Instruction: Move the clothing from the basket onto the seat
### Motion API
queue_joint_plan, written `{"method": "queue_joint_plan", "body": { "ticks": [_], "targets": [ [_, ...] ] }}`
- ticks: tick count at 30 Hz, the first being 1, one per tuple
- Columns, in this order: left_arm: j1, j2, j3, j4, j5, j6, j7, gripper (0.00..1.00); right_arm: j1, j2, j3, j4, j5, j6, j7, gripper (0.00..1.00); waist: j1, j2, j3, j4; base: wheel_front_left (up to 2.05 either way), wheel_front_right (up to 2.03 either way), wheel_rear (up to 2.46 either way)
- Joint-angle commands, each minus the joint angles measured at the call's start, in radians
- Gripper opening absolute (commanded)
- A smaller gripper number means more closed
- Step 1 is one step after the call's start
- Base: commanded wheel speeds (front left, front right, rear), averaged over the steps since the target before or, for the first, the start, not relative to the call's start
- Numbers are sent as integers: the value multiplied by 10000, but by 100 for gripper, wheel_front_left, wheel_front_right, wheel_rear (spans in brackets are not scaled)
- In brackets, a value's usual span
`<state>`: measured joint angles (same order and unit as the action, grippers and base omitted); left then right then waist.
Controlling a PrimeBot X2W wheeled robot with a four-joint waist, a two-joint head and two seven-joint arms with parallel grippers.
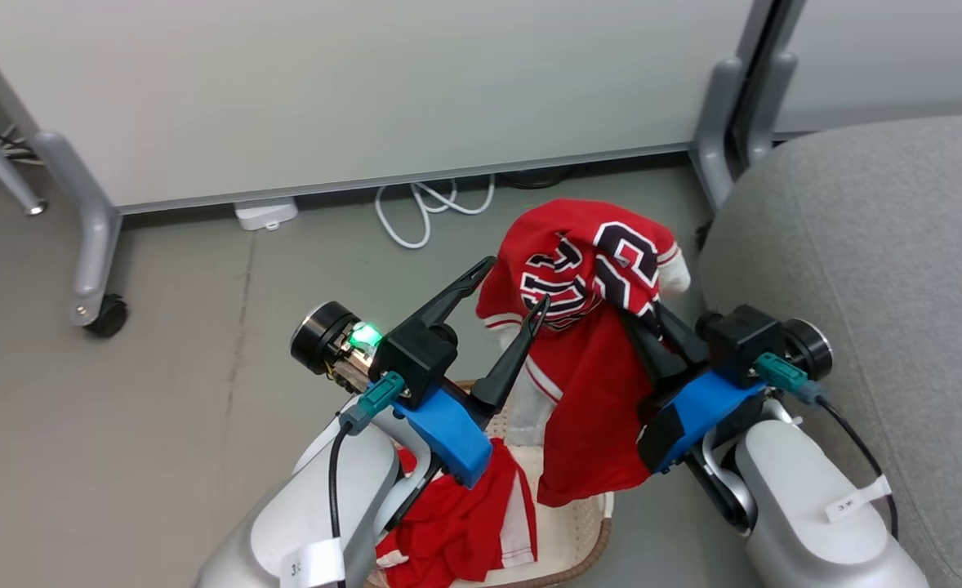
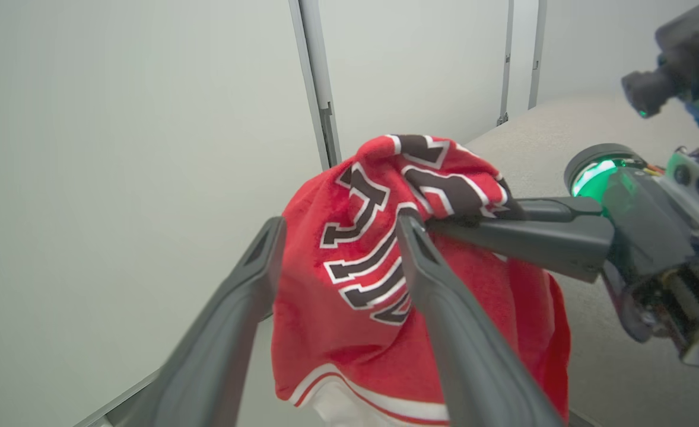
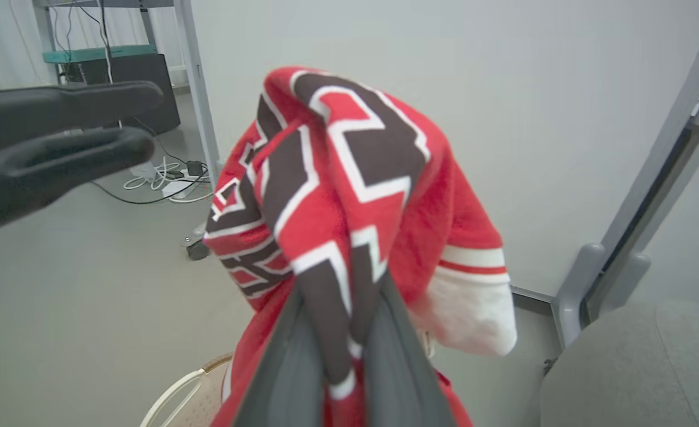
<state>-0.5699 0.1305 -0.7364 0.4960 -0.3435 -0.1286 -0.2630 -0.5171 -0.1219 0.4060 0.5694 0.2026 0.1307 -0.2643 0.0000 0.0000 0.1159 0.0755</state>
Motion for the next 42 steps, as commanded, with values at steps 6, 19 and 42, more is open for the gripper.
{"method": "queue_joint_plan", "body": {
  "ticks": [6, 19, 42],
  "targets": [
    [218, 72, 93, -383, 305, 8, -27, 100, 393, 49, -872, -647, -286, 1, -3, 0, 0, 0, 331, -928, 0, 0, 0],
    [136, 153, -201, -927, 754, -17, -27, 100, 1132, -109, -2431, -2202, -577, 1, -3, 0, 0, 0, 1005, -2607, 0, 0, 0],
    [-294, 283, -735, -1025, 573, -20, -27, 100, 2213, 476, -3702, -3890, -718, 1, -4, 0, 0, 0, 1516, -3884, 0, 0, 0]
  ]
}}
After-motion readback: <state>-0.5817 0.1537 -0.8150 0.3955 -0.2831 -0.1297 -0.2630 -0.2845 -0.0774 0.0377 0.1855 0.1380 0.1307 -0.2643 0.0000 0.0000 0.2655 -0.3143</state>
